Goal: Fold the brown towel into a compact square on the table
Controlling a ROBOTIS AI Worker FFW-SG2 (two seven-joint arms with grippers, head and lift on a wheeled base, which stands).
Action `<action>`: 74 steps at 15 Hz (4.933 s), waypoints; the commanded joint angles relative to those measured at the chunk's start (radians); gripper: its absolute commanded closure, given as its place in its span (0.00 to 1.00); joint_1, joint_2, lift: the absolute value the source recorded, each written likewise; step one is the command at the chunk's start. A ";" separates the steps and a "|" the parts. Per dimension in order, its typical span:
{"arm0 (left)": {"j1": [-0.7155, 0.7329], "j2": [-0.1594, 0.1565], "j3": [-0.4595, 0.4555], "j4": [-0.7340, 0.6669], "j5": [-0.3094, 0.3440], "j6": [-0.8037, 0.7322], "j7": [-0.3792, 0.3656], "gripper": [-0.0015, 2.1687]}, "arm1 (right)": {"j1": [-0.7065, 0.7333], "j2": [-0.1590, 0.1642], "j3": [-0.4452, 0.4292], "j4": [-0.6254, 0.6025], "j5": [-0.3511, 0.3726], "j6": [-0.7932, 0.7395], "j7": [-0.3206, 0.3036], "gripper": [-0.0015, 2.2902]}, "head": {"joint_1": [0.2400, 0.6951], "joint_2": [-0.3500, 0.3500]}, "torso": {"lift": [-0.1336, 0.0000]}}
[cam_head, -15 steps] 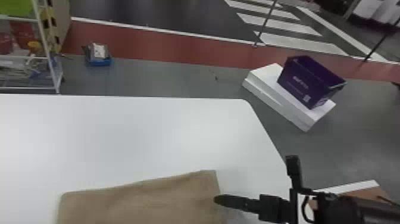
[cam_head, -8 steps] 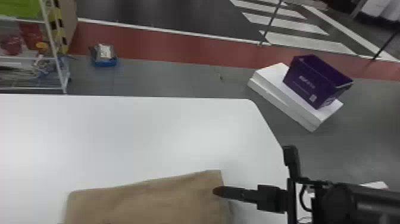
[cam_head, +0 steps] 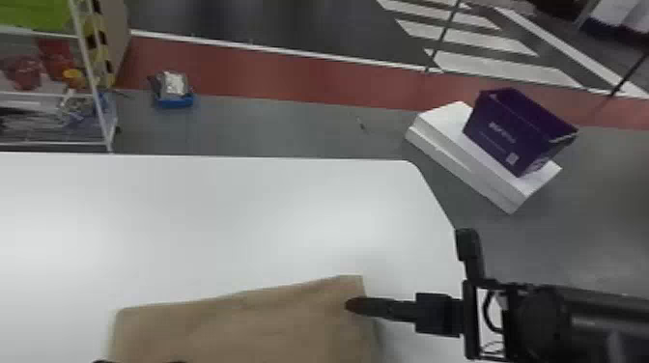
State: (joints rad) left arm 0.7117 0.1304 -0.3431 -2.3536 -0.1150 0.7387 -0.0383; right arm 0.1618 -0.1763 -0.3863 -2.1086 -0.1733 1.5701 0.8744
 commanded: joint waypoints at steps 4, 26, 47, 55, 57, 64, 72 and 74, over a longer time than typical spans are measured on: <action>0.000 0.000 -0.001 -0.004 0.000 0.000 0.002 0.75 | 0.010 -0.011 -0.011 -0.051 0.000 0.002 -0.020 0.21 | 1.00 0.07 | 0.07; 0.003 0.009 -0.030 0.002 -0.026 -0.015 0.018 0.75 | 0.071 -0.006 0.023 -0.073 -0.043 0.002 -0.138 0.23 | 1.00 0.02 | 0.07; -0.021 0.003 -0.042 0.043 -0.025 -0.015 0.009 0.75 | 0.062 0.006 -0.045 -0.174 -0.302 0.002 -0.083 0.54 | 1.00 0.10 | 0.07; -0.101 0.000 -0.120 0.097 -0.008 0.015 0.000 0.75 | -0.007 0.024 -0.020 -0.174 -0.364 0.002 -0.112 0.54 | 1.00 0.08 | 0.07; -0.109 0.000 -0.125 0.097 -0.002 0.025 -0.011 0.75 | -0.028 0.031 0.037 -0.174 -0.365 0.002 -0.141 0.54 | 1.00 0.10 | 0.07; -0.124 0.009 -0.096 0.065 0.028 0.021 -0.020 0.75 | -0.048 0.049 0.115 -0.171 -0.347 0.002 -0.170 0.54 | 1.00 0.22 | 0.07; -0.064 0.012 0.006 -0.052 0.032 0.092 -0.051 0.75 | -0.067 0.043 0.069 -0.172 -0.371 0.002 -0.166 0.54 | 1.00 0.31 | 0.07; -0.064 0.012 0.013 -0.023 0.032 0.089 -0.054 0.75 | -0.067 0.044 0.069 -0.174 -0.380 0.002 -0.167 0.54 | 1.00 0.32 | 0.07</action>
State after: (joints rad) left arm 0.6467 0.1426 -0.3349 -2.3951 -0.0828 0.8293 -0.0910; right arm 0.0950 -0.1334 -0.3176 -2.2814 -0.5460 1.5701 0.7086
